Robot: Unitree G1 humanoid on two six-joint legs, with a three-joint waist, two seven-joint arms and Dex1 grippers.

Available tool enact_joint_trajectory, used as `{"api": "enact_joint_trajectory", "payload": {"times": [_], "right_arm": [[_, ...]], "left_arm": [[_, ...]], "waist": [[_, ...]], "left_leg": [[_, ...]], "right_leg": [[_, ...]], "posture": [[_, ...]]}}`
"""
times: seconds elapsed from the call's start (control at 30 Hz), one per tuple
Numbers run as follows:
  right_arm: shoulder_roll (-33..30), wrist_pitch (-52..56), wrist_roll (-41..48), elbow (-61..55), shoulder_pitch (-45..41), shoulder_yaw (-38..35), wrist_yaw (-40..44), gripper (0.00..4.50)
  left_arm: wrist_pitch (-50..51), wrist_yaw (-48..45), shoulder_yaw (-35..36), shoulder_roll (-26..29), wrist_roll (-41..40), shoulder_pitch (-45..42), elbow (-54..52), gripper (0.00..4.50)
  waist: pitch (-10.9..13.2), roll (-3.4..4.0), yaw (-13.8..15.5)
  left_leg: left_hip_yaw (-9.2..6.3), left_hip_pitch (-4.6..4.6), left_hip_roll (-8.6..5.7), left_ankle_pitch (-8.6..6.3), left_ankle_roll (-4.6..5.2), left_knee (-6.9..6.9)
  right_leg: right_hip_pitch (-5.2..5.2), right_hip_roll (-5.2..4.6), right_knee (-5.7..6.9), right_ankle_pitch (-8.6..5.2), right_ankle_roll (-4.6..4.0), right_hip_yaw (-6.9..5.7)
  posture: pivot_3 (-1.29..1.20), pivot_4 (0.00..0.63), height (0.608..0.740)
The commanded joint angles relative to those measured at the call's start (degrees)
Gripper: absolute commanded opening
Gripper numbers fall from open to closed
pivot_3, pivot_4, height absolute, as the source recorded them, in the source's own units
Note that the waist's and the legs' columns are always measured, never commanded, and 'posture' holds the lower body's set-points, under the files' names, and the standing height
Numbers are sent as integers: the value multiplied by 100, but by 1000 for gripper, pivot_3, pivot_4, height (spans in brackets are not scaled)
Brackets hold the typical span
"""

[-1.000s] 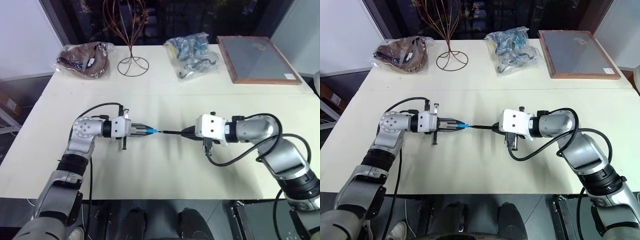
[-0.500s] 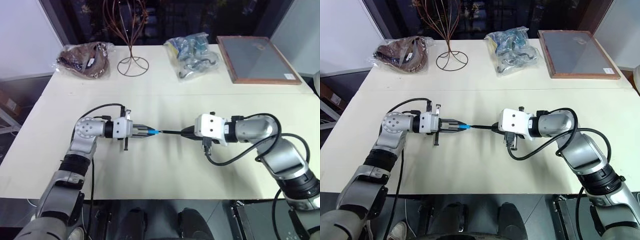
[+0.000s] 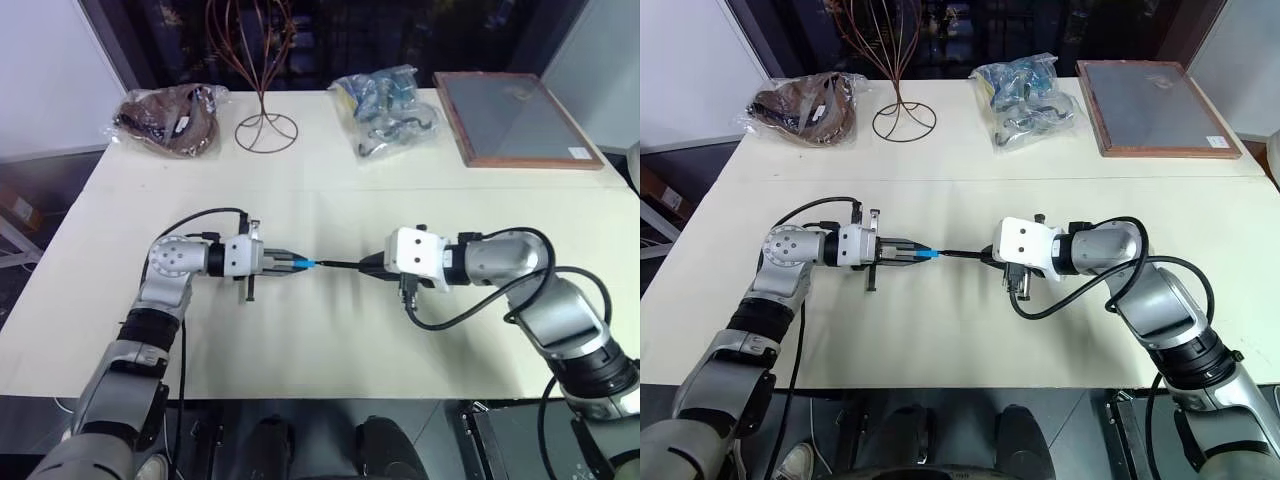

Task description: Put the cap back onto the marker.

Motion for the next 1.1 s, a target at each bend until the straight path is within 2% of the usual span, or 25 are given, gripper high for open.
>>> {"api": "enact_joint_trajectory", "payload": {"times": [0.03, 0.67, 0.9, 1.1], "right_arm": [[145, -22, 134, -487, -122, 129, 36, 68], [204, 61, 141, -633, -196, 203, 91, 68], [47, -460, -60, -678, -215, 347, 269, 68], [-29, -873, -149, -622, -176, 388, 418, 68]], "left_arm": [[-97, 31, -15, -57, -22, -178, -108, 0], [-163, 23, -26, -115, -55, -227, -67, 0], [413, -23, 18, -118, -297, -143, -376, 0], [474, -94, 28, -131, -308, -127, -537, 0]], "waist": [[0, 0, 0], [0, 0, 0], [0, 0, 2], [0, 0, -2]], "left_leg": [[0, 0, 0, 0, 0, 0], [-1, 0, 0, 0, 0, 0], [-2, 0, 0, 0, 0, 0], [-1, 0, 0, 0, 0, 0]], "right_leg": [[0, 0, 0, 0, 0, 0], [0, 0, 0, 0, 0, -1], [0, -1, 0, 0, 0, 0], [-1, 0, 0, 0, 0, -1]], "posture": [[0, 150, 740], [0, 150, 740], [0, 150, 740], [0, 150, 740]]}}
